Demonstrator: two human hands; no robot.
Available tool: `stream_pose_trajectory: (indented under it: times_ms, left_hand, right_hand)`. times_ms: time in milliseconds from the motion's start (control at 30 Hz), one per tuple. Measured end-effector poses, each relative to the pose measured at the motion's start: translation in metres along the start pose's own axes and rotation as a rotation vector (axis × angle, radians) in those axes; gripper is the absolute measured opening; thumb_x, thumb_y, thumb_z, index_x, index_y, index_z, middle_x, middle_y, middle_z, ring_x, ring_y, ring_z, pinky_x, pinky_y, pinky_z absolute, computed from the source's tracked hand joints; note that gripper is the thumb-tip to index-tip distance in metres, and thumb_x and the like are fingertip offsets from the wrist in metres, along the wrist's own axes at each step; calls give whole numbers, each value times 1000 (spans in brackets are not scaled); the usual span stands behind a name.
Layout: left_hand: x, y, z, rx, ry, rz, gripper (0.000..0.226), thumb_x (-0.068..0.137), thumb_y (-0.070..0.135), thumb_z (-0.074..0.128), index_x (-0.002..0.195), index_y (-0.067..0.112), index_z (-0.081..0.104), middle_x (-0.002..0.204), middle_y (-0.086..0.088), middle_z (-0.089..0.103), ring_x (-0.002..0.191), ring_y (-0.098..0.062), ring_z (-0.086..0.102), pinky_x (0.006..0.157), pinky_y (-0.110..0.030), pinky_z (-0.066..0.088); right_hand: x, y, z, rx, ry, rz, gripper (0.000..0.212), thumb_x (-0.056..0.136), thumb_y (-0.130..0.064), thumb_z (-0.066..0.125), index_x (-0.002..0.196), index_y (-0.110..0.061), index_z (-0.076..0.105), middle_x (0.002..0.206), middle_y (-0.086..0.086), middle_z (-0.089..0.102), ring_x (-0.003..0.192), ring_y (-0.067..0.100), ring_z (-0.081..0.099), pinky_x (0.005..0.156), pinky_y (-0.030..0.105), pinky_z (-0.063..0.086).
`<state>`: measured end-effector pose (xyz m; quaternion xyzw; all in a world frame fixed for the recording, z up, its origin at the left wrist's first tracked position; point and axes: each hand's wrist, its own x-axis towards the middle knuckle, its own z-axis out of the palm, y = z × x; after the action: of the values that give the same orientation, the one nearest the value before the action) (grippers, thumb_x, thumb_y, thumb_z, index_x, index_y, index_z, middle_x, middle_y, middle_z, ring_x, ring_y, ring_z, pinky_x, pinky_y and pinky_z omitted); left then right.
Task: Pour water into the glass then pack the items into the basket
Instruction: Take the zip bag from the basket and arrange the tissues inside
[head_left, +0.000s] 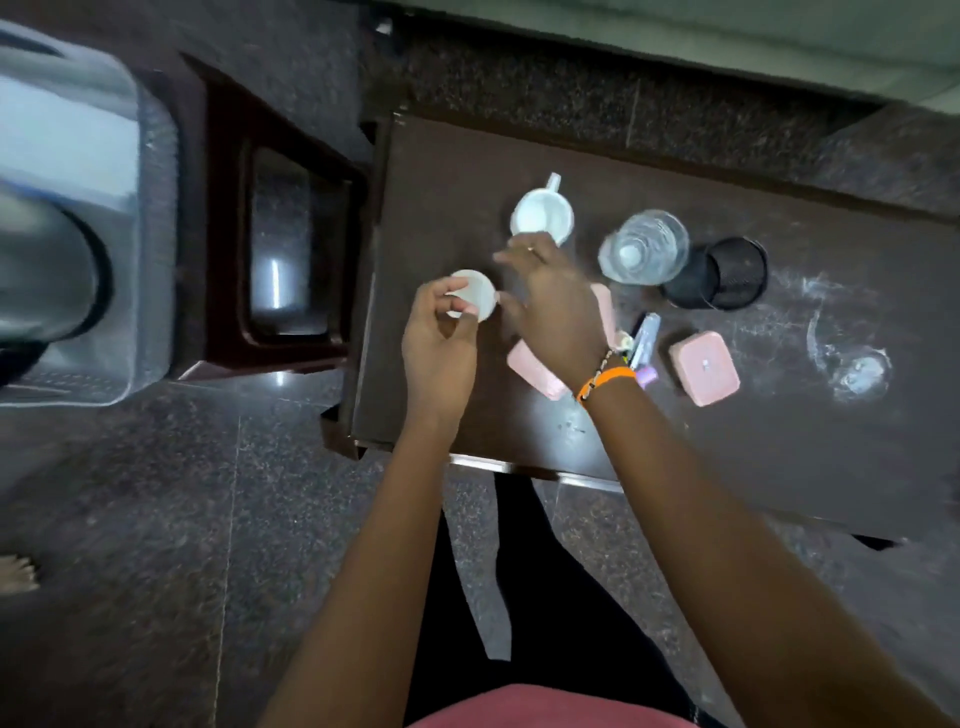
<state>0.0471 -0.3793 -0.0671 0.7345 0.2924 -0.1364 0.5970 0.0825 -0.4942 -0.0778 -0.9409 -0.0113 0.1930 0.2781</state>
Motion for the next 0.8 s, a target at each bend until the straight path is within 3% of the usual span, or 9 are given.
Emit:
stream_pose_trajectory:
  times_ms: [100, 267, 333, 500, 600, 700, 800]
  left_hand:
    - [7, 8, -62, -88, 107, -7, 30, 87, 1, 53, 102, 27, 58, 86, 5, 57, 84, -15, 53, 84, -37, 46]
    - [33, 13, -168, -134, 281, 33, 29, 88, 2, 52, 99, 28, 58, 81, 9, 54, 78, -7, 53, 78, -25, 49]
    - [48, 13, -206, -191, 329, 24, 27, 88, 1, 52, 99, 25, 58, 79, 8, 52, 70, -3, 52, 67, -15, 48]
    - [83, 7, -271, -210, 349, -14, 25, 88, 1, 51, 100, 22, 56, 81, 7, 52, 77, -14, 51, 75, -28, 46]
    - [99, -1, -296, -244, 320, -86, 29, 88, 0, 49, 104, 23, 55, 83, 7, 54, 74, -10, 52, 78, -29, 47]
    - [110, -10, -313, -272, 301, -167, 29, 89, 0, 49, 107, 22, 53, 82, 8, 55, 73, -10, 53, 83, -30, 48]
    - [112, -17, -322, -253, 248, -204, 27, 89, 2, 50, 106, 23, 52, 85, 7, 54, 76, -11, 54, 81, -29, 46]
  right_hand:
    - [12, -66, 11, 66, -38, -117, 34, 82, -10, 60, 116, -11, 61, 123, 8, 55, 112, 25, 57, 97, 36, 45]
    - [45, -174, 46, 174, -39, -255, 25, 83, -11, 62, 108, -11, 64, 111, 7, 59, 98, 21, 61, 87, 31, 47]
    - [61, -215, 66, 242, -53, -266, 23, 82, -9, 63, 106, -10, 65, 108, 8, 60, 92, 21, 62, 86, 32, 50]
    - [99, -287, 119, 383, -131, -177, 27, 84, -3, 59, 111, 0, 64, 111, 19, 59, 100, 30, 61, 96, 34, 46]
    - [124, -309, 149, 119, -175, -276, 39, 84, 2, 48, 121, -2, 59, 134, 22, 46, 125, 34, 47, 108, 29, 29]
    - [150, -318, 175, -450, -260, -342, 38, 89, -12, 44, 124, -11, 57, 156, 19, 16, 144, 36, 18, 118, 52, 10]
    - [171, -320, 190, -720, -386, -296, 39, 96, -20, 33, 128, -13, 55, 159, 15, 0, 147, 35, 7, 116, 62, -2]
